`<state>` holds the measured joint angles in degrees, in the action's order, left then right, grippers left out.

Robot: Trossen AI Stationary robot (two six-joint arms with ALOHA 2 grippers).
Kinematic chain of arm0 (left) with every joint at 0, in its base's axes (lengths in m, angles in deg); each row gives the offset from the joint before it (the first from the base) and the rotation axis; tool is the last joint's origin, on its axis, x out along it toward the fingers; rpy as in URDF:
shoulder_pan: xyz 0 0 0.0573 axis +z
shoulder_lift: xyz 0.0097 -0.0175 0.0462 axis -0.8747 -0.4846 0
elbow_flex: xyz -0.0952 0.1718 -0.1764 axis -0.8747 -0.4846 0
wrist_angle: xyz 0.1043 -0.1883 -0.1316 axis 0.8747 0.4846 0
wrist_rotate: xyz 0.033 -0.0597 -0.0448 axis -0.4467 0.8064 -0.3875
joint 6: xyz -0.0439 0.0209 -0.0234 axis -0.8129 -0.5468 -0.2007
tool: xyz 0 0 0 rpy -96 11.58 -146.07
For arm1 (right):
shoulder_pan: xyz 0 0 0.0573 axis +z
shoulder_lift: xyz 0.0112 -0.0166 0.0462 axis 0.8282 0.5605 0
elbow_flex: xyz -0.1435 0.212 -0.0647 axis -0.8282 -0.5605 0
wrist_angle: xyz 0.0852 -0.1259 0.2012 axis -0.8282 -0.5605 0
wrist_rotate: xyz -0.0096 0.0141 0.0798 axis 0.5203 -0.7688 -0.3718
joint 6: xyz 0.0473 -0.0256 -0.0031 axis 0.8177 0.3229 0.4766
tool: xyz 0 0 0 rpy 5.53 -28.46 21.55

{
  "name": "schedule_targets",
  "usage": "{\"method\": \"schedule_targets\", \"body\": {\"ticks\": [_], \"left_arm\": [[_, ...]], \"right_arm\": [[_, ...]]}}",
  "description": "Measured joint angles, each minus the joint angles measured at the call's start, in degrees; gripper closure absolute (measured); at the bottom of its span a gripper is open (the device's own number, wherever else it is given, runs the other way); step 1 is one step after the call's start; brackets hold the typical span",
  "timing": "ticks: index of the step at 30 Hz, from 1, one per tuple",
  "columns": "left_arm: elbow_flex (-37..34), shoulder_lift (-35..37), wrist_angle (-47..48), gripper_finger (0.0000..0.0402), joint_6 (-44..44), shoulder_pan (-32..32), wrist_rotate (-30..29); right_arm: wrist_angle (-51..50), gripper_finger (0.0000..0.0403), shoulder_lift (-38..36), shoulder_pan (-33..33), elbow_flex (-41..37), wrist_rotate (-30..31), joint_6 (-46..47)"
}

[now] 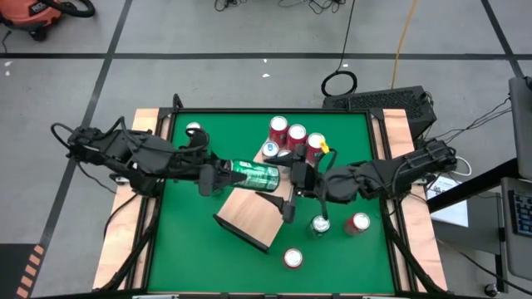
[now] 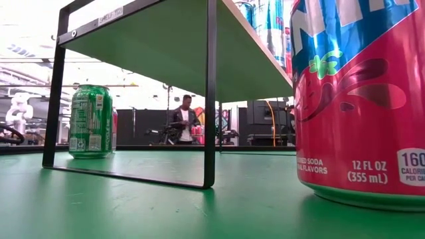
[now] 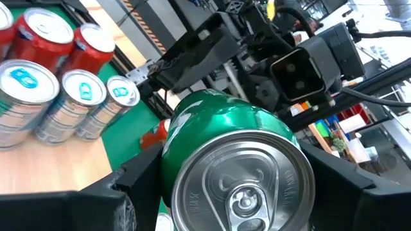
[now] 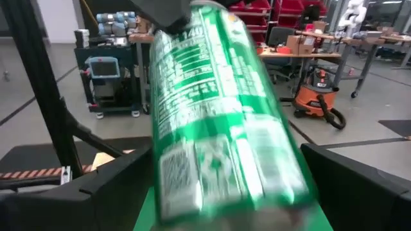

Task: Sort soda cans
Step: Put the green soda can on the shelf

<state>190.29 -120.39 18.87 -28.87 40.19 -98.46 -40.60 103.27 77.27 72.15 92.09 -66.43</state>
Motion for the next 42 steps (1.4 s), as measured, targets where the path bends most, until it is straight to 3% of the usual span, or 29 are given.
{"method": "schedule_targets", "body": {"ticks": [8, 14, 18, 22, 31, 38, 42], "left_arm": [[0.00, -0.15, 0.54, 0.0124, -0.02, 0.86, 1.87], [0.00, -0.15, 0.81, 0.0124, 0.00, 1.70, 2.70], [0.00, -0.15, 1.10, 0.0090, 0.10, 2.42, 3.82], [0.02, -0.07, 1.21, 0.0054, 0.81, 2.91, 3.78], [0.03, 1.69, -3.18, 0.0032, 15.87, 2.89, 2.35], [0.04, 4.12, -8.41, 0.0031, 39.05, 2.87, 0.95], [0.04, 5.37, -9.09, 0.0031, 48.94, 2.87, 5.98]], "right_arm": [[1.12, 0.0032, 1.36, -0.43, 0.00, 0.01, 0.77], [1.01, 0.0081, 1.41, -0.45, 0.00, -0.14, 1.49], [0.87, 0.0104, 1.48, -0.44, 0.00, -0.20, 2.24], [0.58, 0.0100, 1.48, -0.45, -0.02, -0.05, 4.50], [1.09, 0.0103, 0.47, -0.41, -0.07, -0.67, 14.21], [1.01, 0.0103, 0.08, -2.17, -0.07, -9.56, 25.50], [2.32, 0.0103, 0.04, -3.71, -0.07, -16.68, 30.22]]}}
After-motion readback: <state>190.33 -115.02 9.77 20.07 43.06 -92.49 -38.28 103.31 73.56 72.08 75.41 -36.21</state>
